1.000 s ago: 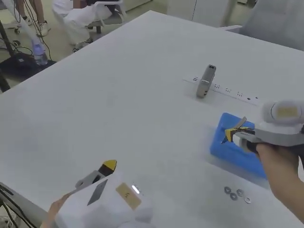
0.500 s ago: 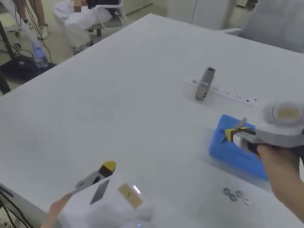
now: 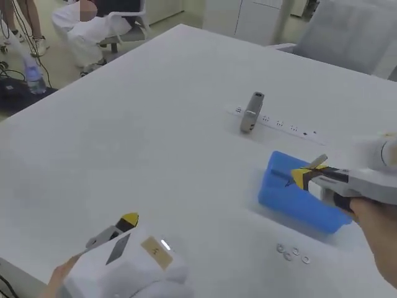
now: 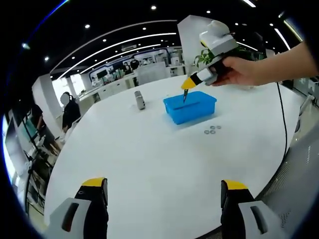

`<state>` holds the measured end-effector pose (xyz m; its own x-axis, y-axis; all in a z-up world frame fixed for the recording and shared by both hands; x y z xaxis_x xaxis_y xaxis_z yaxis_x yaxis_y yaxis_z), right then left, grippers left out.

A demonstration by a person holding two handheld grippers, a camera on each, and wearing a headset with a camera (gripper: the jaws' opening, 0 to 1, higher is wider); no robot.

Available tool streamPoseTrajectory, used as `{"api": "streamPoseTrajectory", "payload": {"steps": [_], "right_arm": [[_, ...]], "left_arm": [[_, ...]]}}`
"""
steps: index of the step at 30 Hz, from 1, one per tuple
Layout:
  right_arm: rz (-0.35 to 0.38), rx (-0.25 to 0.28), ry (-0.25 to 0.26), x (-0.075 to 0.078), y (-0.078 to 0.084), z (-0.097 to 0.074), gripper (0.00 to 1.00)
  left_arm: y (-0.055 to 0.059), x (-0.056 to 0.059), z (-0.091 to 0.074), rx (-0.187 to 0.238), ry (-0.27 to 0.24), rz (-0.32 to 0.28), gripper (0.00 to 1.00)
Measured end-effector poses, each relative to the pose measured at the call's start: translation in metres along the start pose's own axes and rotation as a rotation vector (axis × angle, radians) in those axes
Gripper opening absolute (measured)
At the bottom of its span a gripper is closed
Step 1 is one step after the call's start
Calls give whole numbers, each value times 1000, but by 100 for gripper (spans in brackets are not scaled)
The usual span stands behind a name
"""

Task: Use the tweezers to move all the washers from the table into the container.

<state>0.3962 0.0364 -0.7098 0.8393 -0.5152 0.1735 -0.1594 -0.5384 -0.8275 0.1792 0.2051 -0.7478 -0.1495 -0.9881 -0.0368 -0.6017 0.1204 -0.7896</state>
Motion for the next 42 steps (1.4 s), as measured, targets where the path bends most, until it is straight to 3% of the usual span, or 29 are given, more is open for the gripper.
{"api": "streamPoseTrajectory", "payload": {"steps": [8,20,27,42], "right_arm": [[36,24,-42,-19,9,-16,3],[23,-96,-69,-44,54,-20,3],[24,-140,-87,-45,68,-14,4],[18,-167,-93,-44,73,-10,3]], "left_arm": [[1,0,1,-2,-4,7,96],[1,2,1,-3,11,6,96],[1,2,1,-10,13,9,95],[2,1,2,-17,7,15,95]]}}
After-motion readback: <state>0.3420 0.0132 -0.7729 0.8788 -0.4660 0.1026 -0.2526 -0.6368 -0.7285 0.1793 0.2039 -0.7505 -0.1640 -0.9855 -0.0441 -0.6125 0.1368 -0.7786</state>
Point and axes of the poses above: the centre of the closed fingertips' face, and the gripper's own axes: z roughly forward along the fingers, x roughly to its right, y roughly out of its underside, the point moved 7 cm from there along -z, roughly backward along the fingers, and after that the axes turned 11 degrees about -z, right-handed, at the moved point
